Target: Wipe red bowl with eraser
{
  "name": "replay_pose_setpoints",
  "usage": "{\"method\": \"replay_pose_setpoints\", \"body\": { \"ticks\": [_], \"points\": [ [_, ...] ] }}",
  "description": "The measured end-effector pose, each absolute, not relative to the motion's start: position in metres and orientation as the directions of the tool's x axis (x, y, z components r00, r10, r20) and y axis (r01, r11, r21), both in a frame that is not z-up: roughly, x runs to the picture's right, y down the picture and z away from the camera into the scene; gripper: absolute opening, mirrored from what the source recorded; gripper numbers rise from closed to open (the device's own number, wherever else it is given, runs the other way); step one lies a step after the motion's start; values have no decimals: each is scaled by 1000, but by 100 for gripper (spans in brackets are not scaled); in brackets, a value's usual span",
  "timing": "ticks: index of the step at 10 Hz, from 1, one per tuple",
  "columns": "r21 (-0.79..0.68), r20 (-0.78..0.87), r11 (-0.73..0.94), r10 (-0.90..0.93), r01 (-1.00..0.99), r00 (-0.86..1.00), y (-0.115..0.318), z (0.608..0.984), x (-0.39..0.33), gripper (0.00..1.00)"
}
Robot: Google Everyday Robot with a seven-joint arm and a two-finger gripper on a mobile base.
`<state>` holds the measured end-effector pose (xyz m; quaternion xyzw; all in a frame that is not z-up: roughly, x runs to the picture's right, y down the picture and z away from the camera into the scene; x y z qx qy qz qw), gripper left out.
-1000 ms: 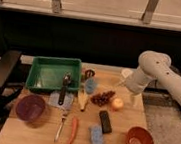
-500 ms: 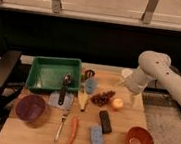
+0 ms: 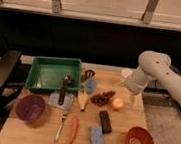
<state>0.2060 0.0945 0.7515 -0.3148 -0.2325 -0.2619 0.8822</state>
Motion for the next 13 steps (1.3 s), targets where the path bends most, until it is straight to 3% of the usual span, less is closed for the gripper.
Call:
{"method": "replay_pose_setpoints", "body": {
  "ticks": [9,13],
  "points": [
    [-425,580,650,-340,631,740,95,749,210,80],
    [-337,621,584,-452,738,641,127,739,233,80]
  ]
}}
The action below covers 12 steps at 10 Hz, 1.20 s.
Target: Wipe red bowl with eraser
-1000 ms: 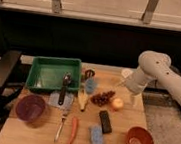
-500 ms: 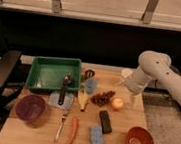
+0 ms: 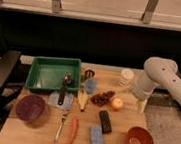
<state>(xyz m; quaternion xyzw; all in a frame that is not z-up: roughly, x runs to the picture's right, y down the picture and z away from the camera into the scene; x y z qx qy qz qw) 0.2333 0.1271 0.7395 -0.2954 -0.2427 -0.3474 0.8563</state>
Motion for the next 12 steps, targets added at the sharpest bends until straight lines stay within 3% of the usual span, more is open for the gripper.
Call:
{"method": "replay_pose_setpoints", "body": {
  "ticks": [6,12],
  "points": [
    [-31,619,292,-745,956,248,156,734,169,80],
    [12,627,229,-760,973,171,163,739,158,80]
  ]
}}
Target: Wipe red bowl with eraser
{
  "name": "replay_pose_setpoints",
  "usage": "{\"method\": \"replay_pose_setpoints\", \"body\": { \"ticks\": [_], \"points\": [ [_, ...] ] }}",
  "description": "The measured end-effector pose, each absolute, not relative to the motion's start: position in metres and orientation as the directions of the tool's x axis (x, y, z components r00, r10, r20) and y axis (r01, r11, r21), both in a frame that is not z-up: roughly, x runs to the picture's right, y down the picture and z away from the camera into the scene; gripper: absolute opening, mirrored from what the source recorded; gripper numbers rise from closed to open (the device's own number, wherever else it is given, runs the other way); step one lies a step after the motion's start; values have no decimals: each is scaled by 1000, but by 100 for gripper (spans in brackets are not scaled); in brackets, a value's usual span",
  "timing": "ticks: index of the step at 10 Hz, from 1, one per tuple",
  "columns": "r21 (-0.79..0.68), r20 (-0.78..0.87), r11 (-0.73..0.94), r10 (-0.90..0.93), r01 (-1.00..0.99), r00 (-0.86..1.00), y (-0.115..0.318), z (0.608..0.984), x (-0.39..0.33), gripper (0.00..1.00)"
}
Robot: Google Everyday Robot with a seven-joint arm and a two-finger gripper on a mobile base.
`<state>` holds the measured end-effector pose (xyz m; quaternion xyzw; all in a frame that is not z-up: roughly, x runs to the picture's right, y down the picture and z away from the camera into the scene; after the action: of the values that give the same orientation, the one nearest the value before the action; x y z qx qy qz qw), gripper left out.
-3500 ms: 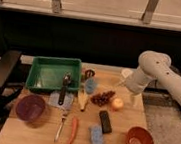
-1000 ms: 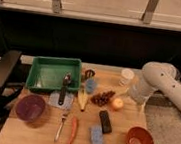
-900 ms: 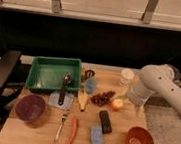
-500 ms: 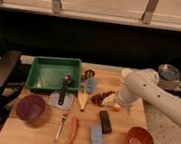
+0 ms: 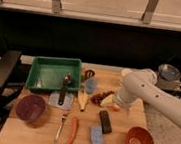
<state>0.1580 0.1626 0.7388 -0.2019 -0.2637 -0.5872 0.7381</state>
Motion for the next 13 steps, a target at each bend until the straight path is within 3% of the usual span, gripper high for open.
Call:
{"method": "replay_pose_setpoints", "body": {
  "ticks": [10,11,13],
  "points": [
    [42,689,175,-718,984,98,216,809,122,80],
    [40,697,189,-708,981,108,219,812,123,76],
    [36,712,212,-691,976,124,225,817,125,58]
  ]
}}
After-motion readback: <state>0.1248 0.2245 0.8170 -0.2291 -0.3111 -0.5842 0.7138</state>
